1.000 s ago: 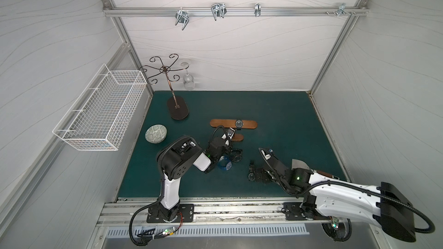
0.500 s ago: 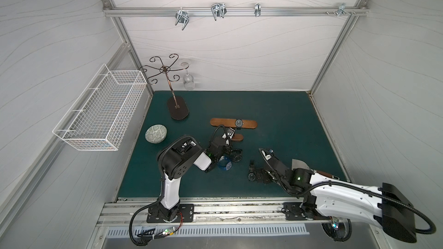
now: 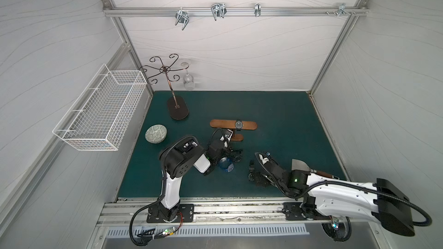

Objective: Place watch on stand
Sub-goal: Pick up the watch at the center of the board.

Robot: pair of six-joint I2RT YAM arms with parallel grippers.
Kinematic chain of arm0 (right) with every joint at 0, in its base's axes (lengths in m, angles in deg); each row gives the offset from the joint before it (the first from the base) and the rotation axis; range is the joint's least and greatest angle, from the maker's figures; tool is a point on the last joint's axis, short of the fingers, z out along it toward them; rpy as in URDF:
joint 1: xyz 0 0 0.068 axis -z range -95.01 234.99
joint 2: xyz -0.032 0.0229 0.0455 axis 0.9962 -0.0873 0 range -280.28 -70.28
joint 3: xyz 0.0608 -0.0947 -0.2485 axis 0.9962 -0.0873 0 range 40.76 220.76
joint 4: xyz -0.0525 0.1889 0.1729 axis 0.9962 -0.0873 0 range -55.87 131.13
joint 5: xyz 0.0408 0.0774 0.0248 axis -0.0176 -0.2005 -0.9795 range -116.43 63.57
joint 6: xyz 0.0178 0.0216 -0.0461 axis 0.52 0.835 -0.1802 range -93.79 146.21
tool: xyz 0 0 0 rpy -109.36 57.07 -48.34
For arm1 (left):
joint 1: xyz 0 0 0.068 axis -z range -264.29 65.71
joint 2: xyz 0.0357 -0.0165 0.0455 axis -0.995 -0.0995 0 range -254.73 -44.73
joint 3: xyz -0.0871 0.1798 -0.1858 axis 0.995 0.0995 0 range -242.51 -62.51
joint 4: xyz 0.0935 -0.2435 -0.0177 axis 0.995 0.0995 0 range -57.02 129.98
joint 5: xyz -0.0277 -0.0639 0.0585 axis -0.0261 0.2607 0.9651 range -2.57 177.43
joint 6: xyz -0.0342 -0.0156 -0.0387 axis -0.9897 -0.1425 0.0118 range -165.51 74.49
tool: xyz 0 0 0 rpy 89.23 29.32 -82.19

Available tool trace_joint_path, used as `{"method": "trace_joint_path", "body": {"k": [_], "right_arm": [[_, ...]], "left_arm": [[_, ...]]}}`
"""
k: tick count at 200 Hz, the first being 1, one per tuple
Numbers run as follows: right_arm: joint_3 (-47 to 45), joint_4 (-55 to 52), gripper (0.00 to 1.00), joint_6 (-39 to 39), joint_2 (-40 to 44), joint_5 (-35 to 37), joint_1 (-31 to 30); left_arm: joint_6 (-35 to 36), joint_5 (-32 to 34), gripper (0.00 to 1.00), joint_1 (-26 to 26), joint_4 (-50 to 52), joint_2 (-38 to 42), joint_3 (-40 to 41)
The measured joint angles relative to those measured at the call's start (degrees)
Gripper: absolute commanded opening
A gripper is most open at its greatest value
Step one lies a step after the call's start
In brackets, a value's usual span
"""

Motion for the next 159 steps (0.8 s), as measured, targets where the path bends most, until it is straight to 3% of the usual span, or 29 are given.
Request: {"method": "trace_joint_path", "body": {"k": [58,98,159], "right_arm": [[0.42,2.19,0.99,1.77,-5.01,3.85,-2.69],[4.09,2.99,0.97,4.87,-10.69,8.83,-9.75],[10.16,1.53,0.86,13.31,-20.44,15.21,-14.43]], "left_arm": [[0.0,0.13,0.06,0.22,-0.55,-0.02,0.33],[0.04,0.17,0.06,0.31,-1.14,-0.33,0.39],[0.46,0.22,0.06,0.48,-1.07,-0.35,1.07]]}}
